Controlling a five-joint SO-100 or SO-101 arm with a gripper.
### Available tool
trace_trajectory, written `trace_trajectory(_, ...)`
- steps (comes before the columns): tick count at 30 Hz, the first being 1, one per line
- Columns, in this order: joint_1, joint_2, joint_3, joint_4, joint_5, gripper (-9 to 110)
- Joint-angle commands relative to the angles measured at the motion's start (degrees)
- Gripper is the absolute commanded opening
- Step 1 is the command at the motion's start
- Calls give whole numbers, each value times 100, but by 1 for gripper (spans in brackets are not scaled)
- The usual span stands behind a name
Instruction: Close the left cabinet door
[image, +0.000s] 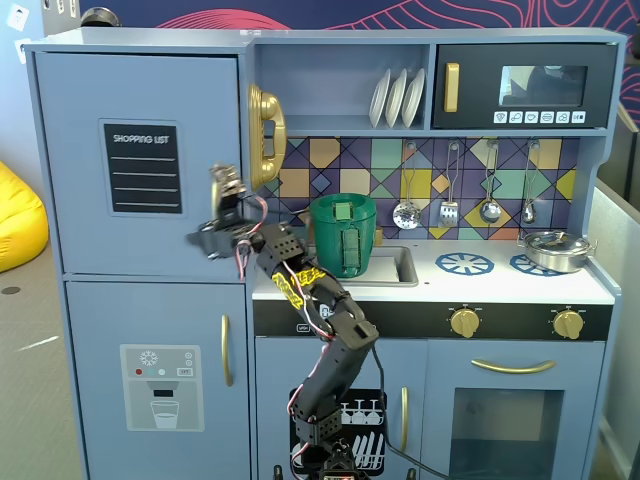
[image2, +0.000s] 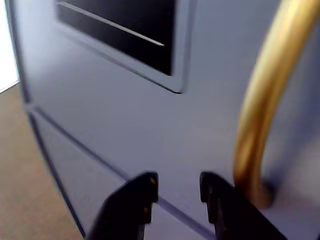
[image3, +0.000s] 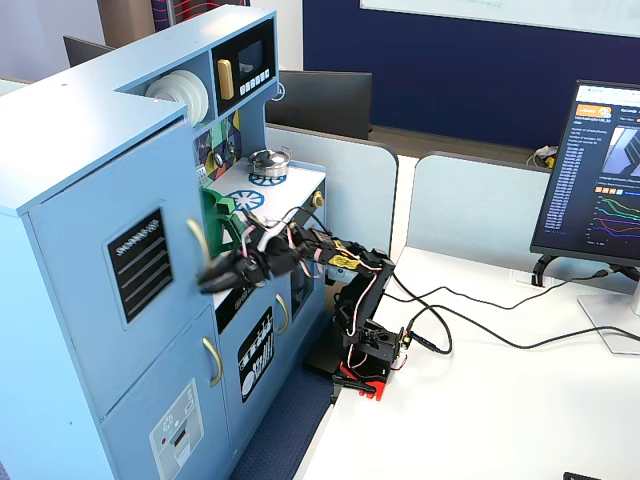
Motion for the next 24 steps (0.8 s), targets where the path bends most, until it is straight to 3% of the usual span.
trace_trajectory(1, 527, 9, -598, -79, 79, 0)
trace_trajectory(13, 123, 1573, 1099, 800, -167, 0)
trace_trajectory(24, 2171, 3762, 4131, 1696, -26, 0)
